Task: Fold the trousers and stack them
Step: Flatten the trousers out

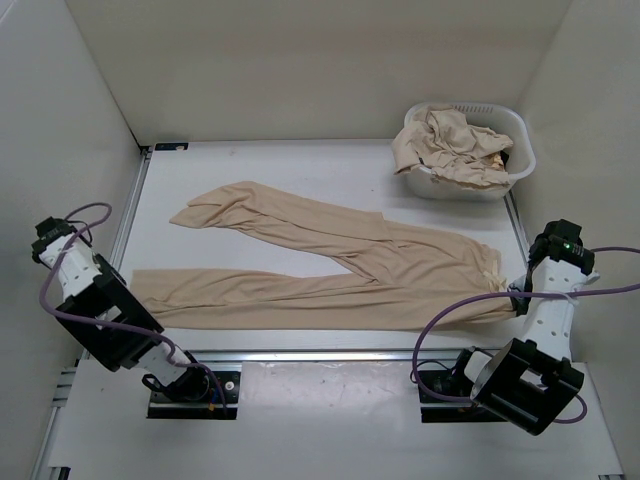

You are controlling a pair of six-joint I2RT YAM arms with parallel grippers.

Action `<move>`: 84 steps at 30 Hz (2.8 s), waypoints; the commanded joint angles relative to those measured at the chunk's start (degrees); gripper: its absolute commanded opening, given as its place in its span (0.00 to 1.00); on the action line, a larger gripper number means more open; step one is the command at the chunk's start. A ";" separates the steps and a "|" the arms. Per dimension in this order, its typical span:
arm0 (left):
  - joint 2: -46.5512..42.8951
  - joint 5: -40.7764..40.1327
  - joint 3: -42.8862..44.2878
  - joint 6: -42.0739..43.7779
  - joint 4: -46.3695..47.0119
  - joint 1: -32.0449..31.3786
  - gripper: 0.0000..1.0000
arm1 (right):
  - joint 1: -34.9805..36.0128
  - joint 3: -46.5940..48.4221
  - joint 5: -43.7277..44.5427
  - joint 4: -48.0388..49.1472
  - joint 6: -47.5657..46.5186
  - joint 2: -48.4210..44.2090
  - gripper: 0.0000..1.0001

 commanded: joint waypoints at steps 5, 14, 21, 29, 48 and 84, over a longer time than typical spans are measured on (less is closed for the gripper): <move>-3.88 -7.08 -8.15 -0.05 -3.30 2.23 0.60 | -0.16 -1.69 4.01 2.23 -0.96 0.93 0.00; 2.71 3.55 -4.45 -0.05 8.02 -1.02 0.56 | -0.16 -2.75 3.47 5.31 -2.71 3.31 0.00; 10.08 2.86 -7.01 -0.05 17.97 -3.66 0.61 | -0.16 0.23 6.91 5.84 -2.72 7.44 0.00; 15.80 1.45 -6.39 -0.05 21.13 -3.66 0.58 | -0.16 0.85 6.38 6.36 -3.25 7.44 0.00; -0.71 -2.33 -7.98 -0.05 20.52 -4.19 0.22 | -0.16 1.38 4.53 6.36 -3.25 6.92 0.00; 0.35 -2.15 -8.15 -0.05 19.82 -4.72 0.14 | -0.16 0.49 4.00 6.20 -3.78 3.66 0.00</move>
